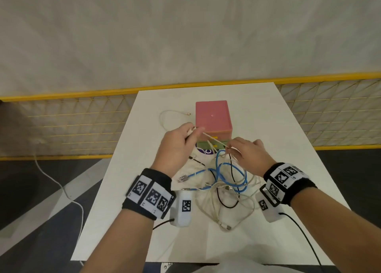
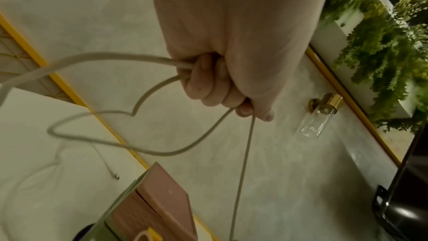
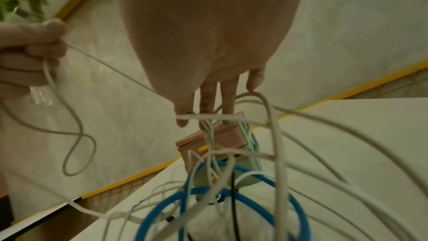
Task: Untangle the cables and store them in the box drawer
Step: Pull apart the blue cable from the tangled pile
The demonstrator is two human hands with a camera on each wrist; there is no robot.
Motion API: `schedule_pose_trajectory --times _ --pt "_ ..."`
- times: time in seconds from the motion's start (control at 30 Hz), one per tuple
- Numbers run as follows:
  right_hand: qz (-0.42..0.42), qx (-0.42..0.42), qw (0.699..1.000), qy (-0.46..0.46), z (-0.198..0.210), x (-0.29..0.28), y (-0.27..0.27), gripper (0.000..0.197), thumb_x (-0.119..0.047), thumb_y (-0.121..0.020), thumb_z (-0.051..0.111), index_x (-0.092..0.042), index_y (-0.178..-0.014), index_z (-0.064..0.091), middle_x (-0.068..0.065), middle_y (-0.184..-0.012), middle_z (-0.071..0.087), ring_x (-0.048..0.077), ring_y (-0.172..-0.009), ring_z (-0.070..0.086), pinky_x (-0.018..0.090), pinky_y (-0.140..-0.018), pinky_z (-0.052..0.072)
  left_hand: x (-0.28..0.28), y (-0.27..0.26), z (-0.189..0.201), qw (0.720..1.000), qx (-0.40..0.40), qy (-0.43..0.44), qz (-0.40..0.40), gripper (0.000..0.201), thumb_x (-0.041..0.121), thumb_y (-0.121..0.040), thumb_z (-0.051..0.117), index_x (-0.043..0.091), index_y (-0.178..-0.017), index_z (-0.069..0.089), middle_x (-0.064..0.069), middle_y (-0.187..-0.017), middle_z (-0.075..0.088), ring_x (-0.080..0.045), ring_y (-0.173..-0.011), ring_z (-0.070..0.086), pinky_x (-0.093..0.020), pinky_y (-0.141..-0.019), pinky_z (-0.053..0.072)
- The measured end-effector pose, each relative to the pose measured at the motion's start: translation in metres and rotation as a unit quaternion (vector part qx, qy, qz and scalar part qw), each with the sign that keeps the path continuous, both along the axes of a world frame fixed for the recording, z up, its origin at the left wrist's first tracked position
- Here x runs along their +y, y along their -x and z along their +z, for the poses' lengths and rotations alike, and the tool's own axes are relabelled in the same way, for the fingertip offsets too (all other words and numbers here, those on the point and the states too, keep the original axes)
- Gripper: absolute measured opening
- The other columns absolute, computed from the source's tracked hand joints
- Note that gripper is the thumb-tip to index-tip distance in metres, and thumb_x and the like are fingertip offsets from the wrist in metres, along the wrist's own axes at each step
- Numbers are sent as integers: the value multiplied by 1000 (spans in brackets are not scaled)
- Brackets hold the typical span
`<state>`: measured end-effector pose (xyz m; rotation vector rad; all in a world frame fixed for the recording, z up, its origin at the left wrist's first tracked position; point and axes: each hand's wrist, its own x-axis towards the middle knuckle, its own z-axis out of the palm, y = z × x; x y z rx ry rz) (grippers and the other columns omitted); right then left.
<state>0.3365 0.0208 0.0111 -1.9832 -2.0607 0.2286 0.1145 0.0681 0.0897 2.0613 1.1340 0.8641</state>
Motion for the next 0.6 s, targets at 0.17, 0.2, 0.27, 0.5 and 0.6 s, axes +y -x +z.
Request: schedule_pose_trajectory --times 0.17,0.2,0.27,0.5,0.6 --pt "0 0 1000 -25 4 1 2 21 -29 -99 39 -29 -92 59 -16 -100 62 11 -93 58 34 -81 25 7 8 0 989 120 -52 67 18 39 -100 45 28 -108 56 5 -50 45 -24 -54 52 -38 -58 46" --pt "5 11 999 -36 7 1 5 21 -27 -98 39 -29 -90 59 -16 -95 61 11 -91 58 34 -81 24 5 6 0 983 153 -68 79 29 37 -101 44 33 -129 48 5 -51 46 -24 -56 54 -37 -57 45" --pt "21 18 998 -54 12 2 11 20 -24 -98 40 -29 -93 58 -18 -88 58 10 -88 57 35 -81 24 -3 -3 -1 973 203 -99 49 52 39 -100 44 40 -149 23 7 -52 45 -23 -55 53 -35 -54 42" --pt "61 -47 976 -202 19 -9 18 20 -33 -92 44 -29 -97 63 -18 -102 65 3 -87 55 36 -85 32 -11 -20 -15 977 205 -49 -43 34 48 -98 44 22 -112 60 -1 -62 56 -27 -67 60 -39 -65 50" --pt "-32 -80 991 -101 12 -8 7 27 -51 -81 45 -35 -89 66 -13 -97 61 14 -85 61 36 -79 29 -10 -12 -8 985 154 -71 -30 29 44 -99 46 17 -101 58 3 -49 42 -20 -49 45 -36 -56 43"
